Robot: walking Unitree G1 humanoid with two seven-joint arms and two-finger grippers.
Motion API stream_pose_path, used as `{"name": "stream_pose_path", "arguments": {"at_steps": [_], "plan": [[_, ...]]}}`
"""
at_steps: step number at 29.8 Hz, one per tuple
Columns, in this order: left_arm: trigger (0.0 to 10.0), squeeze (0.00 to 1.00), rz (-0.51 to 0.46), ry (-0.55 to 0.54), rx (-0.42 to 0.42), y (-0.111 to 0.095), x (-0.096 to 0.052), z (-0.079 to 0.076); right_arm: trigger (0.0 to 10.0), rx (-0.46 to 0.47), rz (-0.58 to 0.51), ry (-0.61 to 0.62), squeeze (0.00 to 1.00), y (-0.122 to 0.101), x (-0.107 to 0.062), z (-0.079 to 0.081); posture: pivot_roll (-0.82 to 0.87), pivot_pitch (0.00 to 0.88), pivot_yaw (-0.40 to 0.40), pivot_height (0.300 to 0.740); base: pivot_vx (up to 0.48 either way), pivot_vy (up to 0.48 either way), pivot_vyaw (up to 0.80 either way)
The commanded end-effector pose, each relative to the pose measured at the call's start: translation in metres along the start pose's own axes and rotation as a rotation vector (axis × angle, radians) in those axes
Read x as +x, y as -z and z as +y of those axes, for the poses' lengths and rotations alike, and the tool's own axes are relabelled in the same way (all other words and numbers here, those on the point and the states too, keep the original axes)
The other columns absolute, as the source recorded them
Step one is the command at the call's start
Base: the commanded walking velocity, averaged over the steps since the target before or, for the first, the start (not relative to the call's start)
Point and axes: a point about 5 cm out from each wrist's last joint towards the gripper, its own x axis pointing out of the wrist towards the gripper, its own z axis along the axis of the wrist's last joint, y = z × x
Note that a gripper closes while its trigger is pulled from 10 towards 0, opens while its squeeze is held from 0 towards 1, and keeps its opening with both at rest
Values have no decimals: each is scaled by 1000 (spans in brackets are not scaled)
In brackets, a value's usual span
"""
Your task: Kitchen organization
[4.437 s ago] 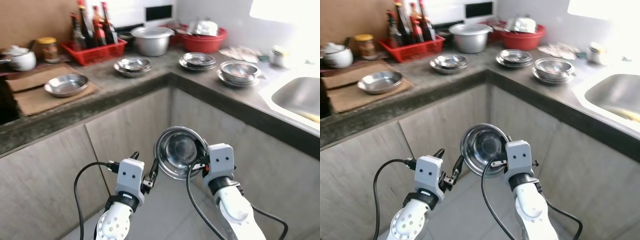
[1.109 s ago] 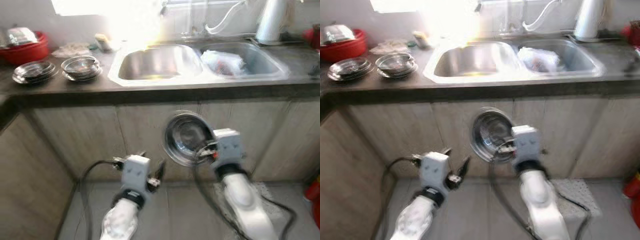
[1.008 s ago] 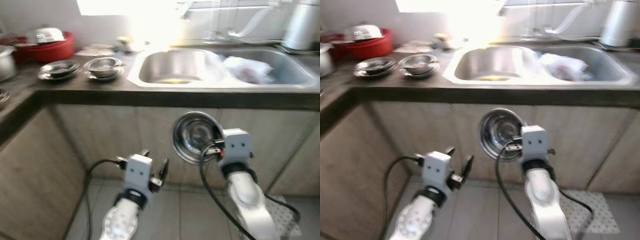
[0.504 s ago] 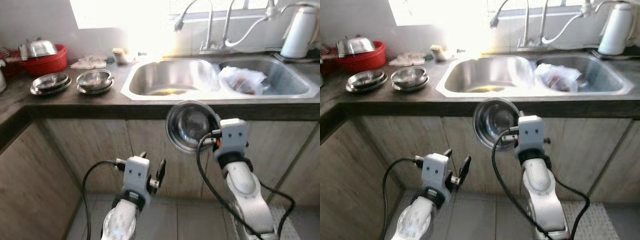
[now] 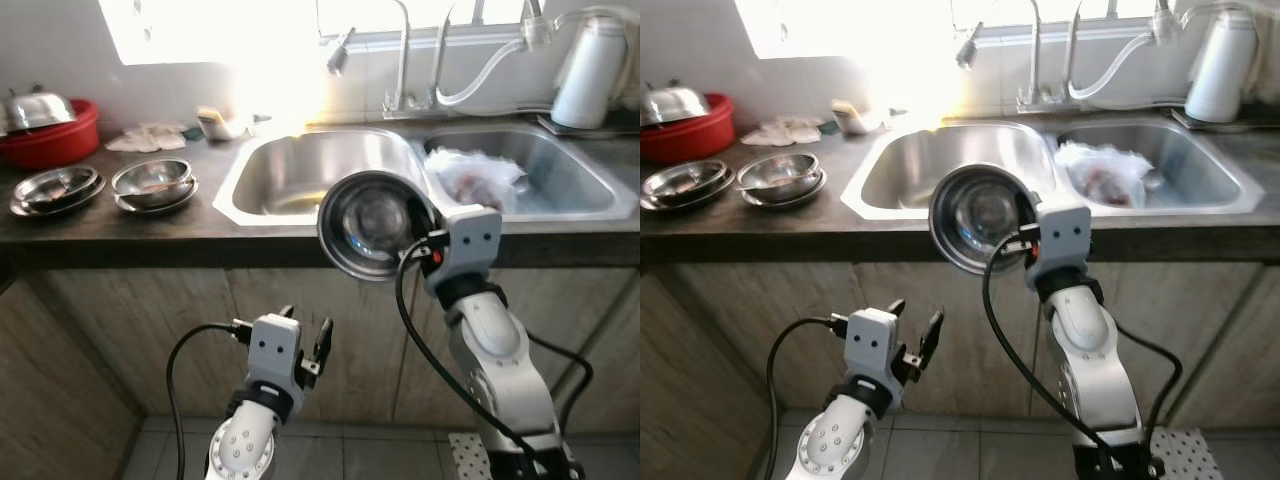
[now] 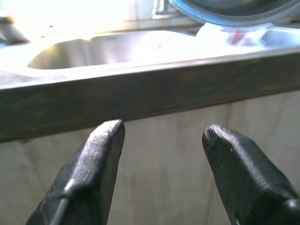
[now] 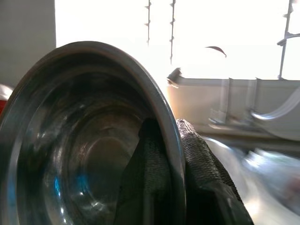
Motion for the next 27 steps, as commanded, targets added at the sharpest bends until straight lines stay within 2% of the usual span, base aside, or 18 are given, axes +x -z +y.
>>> {"name": "stream_pose_path", "arguments": {"at_steps": [1, 5, 9, 12, 15, 23, 27], "plan": [[10000, 0, -7, -11, 7, -1, 0, 4, 10000, 10, -62, -20, 0, -13, 4, 4, 33, 19, -2, 740, 356, 0, 0], [10000, 0, -10, -15, 6, -2, 1, 4, 10000, 10, -149, 4, 0, -31, 11, -4, 36, 30, -3, 740, 350, 0, 0], [10000, 0, -10, -18, 7, -2, 1, 5, 10000, 7, -154, 1, 0, -35, 14, -5, 33, 31, -2, 740, 351, 0, 0], [10000, 0, -11, -19, 8, -2, 1, 5, 10000, -6, -129, -3, 0, -31, 15, -5, 32, 32, -3, 740, 349, 0, 0], [10000, 0, -12, -19, 9, -3, 1, 6, 10000, -62, -61, -12, 0, -19, 15, -5, 33, 34, -3, 740, 350, 0, 0], [10000, 0, -12, -22, 11, -3, 1, 6, 10000, -92, -13, -15, 0, -9, 13, -7, 36, 37, -4, 740, 345, 0, 0], [10000, 0, -13, -22, 12, -3, 1, 6, 10000, -116, 40, -34, 0, 0, 11, -7, 33, 38, -1, 740, 345, 0, 503]]}}
